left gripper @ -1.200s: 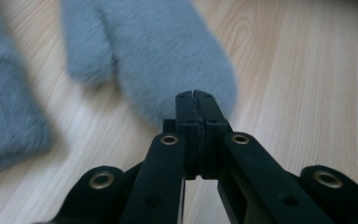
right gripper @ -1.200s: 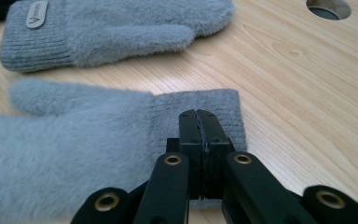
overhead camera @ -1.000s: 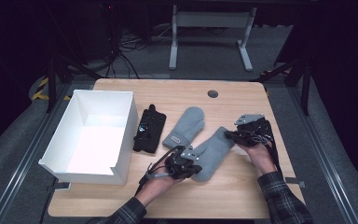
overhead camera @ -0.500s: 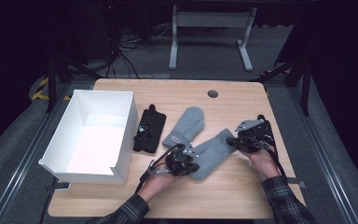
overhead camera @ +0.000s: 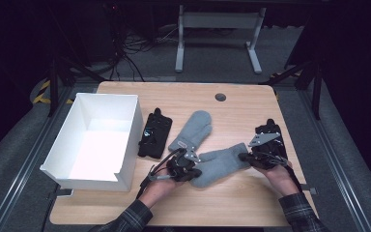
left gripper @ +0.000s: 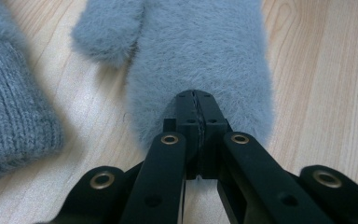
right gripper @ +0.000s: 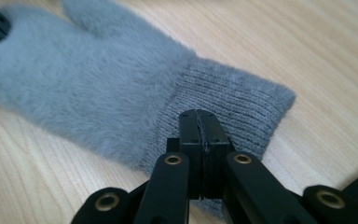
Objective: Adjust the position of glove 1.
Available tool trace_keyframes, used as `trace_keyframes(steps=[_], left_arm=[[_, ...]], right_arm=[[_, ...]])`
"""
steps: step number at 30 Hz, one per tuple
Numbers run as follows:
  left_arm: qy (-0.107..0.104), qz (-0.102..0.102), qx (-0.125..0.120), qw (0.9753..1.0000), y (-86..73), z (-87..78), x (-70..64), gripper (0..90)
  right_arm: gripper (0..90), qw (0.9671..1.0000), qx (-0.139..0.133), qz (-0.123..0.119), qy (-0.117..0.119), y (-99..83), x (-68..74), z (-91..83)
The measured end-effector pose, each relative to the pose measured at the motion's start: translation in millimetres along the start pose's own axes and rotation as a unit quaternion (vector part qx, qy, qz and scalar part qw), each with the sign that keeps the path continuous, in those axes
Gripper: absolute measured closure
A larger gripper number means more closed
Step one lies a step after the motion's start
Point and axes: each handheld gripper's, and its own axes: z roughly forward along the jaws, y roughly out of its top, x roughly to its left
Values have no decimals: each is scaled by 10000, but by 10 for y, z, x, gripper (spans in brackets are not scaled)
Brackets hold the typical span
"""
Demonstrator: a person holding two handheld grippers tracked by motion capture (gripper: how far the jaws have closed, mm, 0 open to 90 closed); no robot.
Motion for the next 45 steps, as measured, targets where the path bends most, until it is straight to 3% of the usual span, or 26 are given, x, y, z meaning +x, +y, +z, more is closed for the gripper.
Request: trace_keyframes(steps=[4, 9, 13, 14, 22, 29, 38, 41, 44, 45], left_arm=[[-8, -2, 0, 10000, 0, 2, -1, 900], [-34, -18, 0, 10000, -2, 5, 9, 900], [-47, -25, -19, 10000, -3, 7, 10, 900], [-56, -36, -22, 10000, -4, 8, 11, 900], [-6, -60, -22, 10000, 10, 12, 29, 900], [303, -33, 86, 9995, 109, 37, 75, 900], [583, -248, -124, 9979, 260, 90, 232, 900], [510, -324, -317, 9977, 304, 38, 266, 899], [469, -337, -349, 9977, 286, -36, 237, 899], [411, -286, -367, 9981, 261, -123, 168, 899]], right_arm=[[900, 9996, -259, 121, -85, 147, -161, 24], [900, 9992, -320, 181, -133, 255, -285, 130], [900, 9995, -186, 210, -156, 293, -379, 299], [900, 9997, -41, 196, -152, 269, -397, 378], [900, 9998, 111, 157, -106, 99, -331, 241], [900, 9996, 240, 134, -84, -86, -209, 71], [900, 9994, 331, 123, 11, -245, -101, -45], [900, 9991, 425, 82, 40, -307, -73, -50], [900, 9988, 476, 65, 63, -343, -39, -57], [900, 9988, 478, 62, 81, -349, -33, -63]])
